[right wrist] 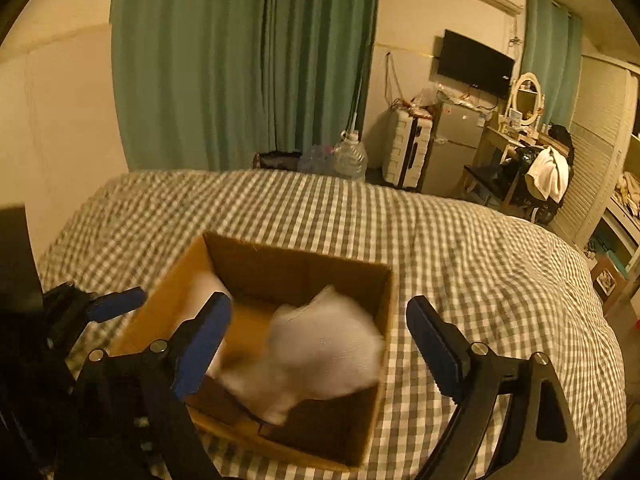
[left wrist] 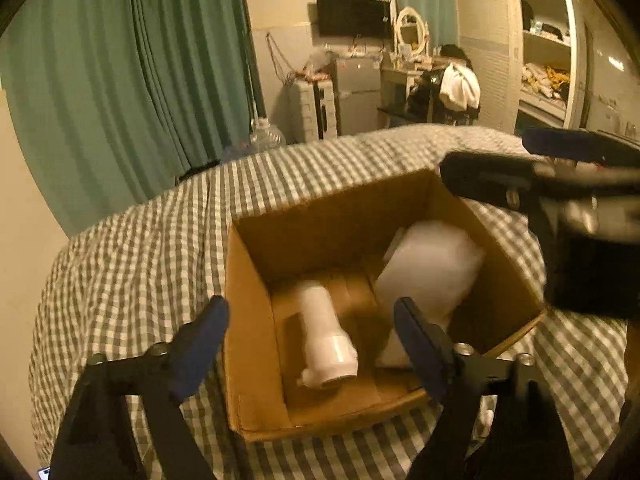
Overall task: Organize objects
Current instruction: 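Carry the hair dryer and sock into the cardboard box and open both tools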
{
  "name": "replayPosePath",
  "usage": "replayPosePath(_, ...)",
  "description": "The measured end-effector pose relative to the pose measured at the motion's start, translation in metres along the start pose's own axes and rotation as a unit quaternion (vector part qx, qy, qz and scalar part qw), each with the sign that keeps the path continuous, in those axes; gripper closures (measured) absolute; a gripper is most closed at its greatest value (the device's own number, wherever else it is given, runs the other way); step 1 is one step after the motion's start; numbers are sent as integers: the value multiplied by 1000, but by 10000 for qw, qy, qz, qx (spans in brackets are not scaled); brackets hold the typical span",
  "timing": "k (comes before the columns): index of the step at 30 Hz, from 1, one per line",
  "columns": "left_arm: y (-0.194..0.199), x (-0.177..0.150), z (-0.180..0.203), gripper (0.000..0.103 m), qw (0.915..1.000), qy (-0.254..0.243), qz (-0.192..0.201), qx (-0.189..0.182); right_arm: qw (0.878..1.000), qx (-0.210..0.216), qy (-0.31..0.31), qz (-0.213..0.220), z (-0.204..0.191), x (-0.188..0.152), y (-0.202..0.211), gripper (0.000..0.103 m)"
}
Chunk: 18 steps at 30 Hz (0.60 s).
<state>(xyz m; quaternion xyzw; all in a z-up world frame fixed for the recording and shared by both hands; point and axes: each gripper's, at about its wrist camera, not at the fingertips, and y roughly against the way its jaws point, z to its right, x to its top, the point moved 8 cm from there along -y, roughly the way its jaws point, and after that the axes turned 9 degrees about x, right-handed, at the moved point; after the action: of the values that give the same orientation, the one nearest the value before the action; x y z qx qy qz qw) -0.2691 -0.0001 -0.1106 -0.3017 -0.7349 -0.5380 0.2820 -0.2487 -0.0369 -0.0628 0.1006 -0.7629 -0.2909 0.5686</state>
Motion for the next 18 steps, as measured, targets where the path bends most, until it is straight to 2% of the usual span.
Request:
replayPosePath(5, 46, 13, -5, 14, 9996, -115, 192, 185, 9998, -23, 11, 181, 3, 20, 46, 12)
replayPosePath(8, 83, 23, -16, 10, 9992, 4, 311, 264, 9993, -143, 106, 330, -5, 22, 94, 10)
replayPosePath(12, 122, 17, -29, 9, 9984, 139, 307, 454, 9989, -110, 168, 427, -16, 23, 145, 9)
replayPosePath(18, 155, -6, -42, 9, 9977, 171, 209, 617, 9987, -54, 284, 415, -36, 7, 191, 7)
